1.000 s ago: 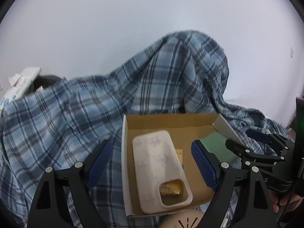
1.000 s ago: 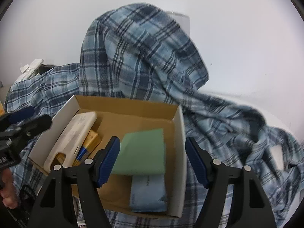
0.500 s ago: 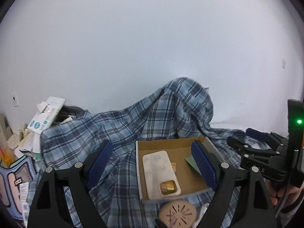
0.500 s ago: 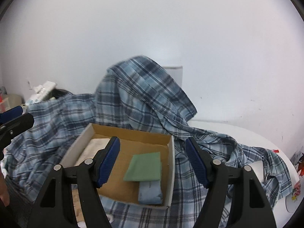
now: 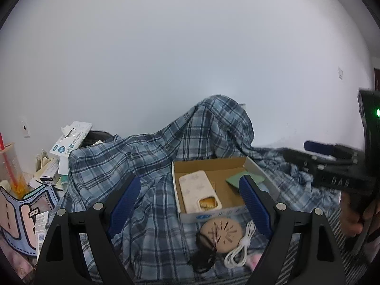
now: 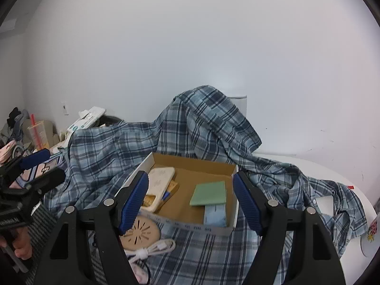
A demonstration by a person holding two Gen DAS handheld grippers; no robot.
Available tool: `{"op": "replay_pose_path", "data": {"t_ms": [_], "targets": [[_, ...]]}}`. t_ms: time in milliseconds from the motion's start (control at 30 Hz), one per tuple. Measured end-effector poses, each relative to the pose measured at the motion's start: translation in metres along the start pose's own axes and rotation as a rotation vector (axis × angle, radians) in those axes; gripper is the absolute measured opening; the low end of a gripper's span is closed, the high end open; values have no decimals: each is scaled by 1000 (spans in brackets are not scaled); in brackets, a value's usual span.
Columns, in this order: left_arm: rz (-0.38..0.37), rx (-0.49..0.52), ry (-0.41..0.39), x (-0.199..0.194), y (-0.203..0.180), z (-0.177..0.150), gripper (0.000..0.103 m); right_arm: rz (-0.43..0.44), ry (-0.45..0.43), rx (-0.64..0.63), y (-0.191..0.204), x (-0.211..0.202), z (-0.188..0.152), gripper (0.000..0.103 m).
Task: Organize soft objects
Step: 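Lower the phone case and green card into the box and open both grippers, then grasp the pink bunny hair tie on the bed with the right gripper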
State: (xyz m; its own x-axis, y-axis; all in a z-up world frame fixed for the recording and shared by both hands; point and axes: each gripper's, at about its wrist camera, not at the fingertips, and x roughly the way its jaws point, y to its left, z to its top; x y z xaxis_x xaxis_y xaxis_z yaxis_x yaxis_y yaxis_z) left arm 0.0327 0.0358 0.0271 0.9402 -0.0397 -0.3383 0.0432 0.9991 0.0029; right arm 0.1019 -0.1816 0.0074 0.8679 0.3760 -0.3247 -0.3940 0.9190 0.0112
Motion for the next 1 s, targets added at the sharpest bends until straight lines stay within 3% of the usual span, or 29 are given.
{"op": "replay_pose_path", "data": {"t_ms": [133,200,300,467,700,833,1000], "targets": [[-28,5,5,-1,-2,-16,90,9,8,-14,1,-4,-13,73],[-19,-14,-2,2,-1,-22,103,14,17,-21,2,-4,-20,73],[-23,-31,-34,3,-1,-28,103,29,41,-19,3,0,-30,73],[-36,-11,28,15,-6,-35,103,52,77,-21,5,9,-44,73],[-46,-31,48,18,-3,-35,103,88,158,-25,7,22,-56,73],[-70,-46,59,13,-2,-35,103,136,219,-21,12,25,-60,73],[-33,-30,89,11,-7,-36,103,208,333,-29,22,34,-72,68]]}}
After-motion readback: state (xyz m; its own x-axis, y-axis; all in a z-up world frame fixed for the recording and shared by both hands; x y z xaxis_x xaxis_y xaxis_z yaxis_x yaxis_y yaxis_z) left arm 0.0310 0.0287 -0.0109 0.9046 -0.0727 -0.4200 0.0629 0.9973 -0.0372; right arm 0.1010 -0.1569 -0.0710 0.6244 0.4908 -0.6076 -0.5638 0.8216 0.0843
